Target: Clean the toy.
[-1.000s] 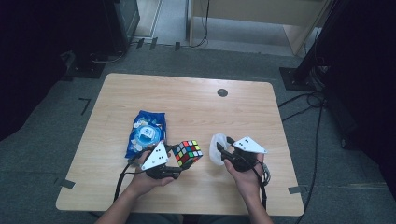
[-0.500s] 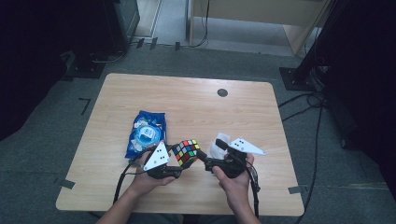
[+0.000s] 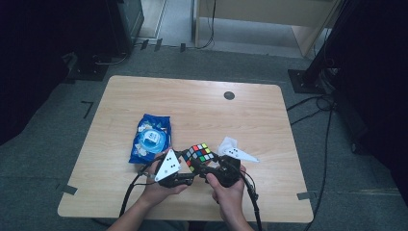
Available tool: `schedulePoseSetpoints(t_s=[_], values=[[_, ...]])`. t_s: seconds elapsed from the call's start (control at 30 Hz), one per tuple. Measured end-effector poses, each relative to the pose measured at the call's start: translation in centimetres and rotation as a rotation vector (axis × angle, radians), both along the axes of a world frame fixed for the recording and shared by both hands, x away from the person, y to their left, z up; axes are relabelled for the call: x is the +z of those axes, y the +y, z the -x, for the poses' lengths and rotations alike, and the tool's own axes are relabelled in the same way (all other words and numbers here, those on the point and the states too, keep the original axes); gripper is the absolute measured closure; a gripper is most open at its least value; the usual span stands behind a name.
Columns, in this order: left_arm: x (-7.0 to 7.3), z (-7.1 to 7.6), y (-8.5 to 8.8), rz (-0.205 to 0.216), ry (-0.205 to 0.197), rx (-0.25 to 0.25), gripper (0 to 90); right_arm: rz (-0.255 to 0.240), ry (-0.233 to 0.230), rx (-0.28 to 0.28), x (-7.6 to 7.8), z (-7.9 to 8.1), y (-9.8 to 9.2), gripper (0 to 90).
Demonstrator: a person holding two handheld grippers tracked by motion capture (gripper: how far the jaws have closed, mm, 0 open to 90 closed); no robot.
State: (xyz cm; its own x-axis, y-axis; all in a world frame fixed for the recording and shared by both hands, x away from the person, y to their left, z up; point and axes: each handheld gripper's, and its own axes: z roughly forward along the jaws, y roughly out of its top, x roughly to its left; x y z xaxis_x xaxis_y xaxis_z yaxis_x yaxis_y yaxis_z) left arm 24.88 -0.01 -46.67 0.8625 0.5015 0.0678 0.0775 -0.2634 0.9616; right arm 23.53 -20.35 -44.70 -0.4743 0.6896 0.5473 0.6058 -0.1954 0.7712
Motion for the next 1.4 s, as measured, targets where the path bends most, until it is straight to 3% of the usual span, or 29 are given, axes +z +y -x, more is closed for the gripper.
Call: schedulePoseSetpoints(t_s=[0.03, 0.23, 0.37, 0.43, 0.6, 0.8, 1.03, 1.4], values=[[-0.1, 0.1, -0.2, -0.009, -0.004, 0.000, 34.1, -0.014, -0.008, 0.005, 0.0, 0.1, -0.1, 32.6], [-0.4, 0.0, 0.0, -0.049, -0.033, -0.040, 31.4, 0.030, -0.031, -0.010, 0.2, 0.2, -0.4, 34.2], [-0.4, 0.2, 0.1, -0.105, -0.087, -0.050, 24.4, 0.044, -0.042, -0.020, 0.8, -0.4, -1.8, 34.3], [-0.5, 0.2, 0.1, -0.151, -0.113, -0.047, 21.4, 0.084, -0.045, 0.001, 1.2, -0.8, -2.5, 34.2], [-0.9, 0.4, -0.1, -0.234, -0.188, -0.029, 21.9, 0.128, 0.021, 0.089, 2.2, -1.6, -3.8, 34.2], [-1.1, 0.6, -0.7, -0.307, -0.280, -0.015, 22.3, 0.190, 0.084, 0.158, 2.5, -1.9, -3.5, 34.2], [-1.0, 0.8, -1.0, -0.334, -0.336, -0.007, 21.0, 0.245, 0.144, 0.224, 2.3, -2.2, -2.3, 34.2], [-1.7, 1.8, -2.4, -0.429, -0.418, -0.048, 18.5, 0.313, 0.263, 0.281, 1.7, -2.8, -1.5, 34.1]])
